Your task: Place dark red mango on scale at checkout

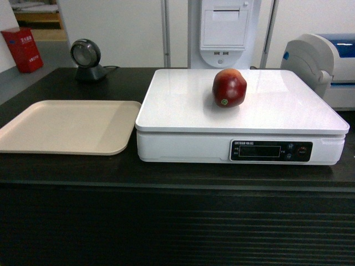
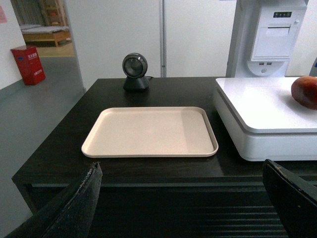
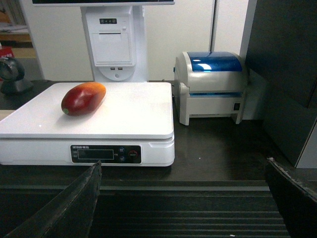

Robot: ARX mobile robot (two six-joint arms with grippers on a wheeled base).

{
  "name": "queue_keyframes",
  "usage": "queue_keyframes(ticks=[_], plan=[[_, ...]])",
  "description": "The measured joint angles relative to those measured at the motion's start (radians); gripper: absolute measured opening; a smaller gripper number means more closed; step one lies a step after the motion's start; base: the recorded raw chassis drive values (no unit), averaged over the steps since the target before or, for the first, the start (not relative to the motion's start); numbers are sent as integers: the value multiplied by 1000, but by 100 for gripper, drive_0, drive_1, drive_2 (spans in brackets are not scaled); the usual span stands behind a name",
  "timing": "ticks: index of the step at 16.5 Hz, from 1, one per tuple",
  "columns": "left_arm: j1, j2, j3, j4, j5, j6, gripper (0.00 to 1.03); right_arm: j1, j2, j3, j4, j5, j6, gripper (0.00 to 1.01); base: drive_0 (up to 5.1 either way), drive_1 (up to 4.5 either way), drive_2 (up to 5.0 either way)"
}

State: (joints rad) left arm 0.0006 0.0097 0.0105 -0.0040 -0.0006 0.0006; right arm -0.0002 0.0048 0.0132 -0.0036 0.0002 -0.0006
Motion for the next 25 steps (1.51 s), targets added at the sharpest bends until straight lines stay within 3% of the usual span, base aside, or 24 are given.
queue_keyframes(ticks=[25], plan=[[0, 0, 0, 1, -1, 0, 98, 0, 0, 0, 0, 0, 0, 98, 0, 0, 0]])
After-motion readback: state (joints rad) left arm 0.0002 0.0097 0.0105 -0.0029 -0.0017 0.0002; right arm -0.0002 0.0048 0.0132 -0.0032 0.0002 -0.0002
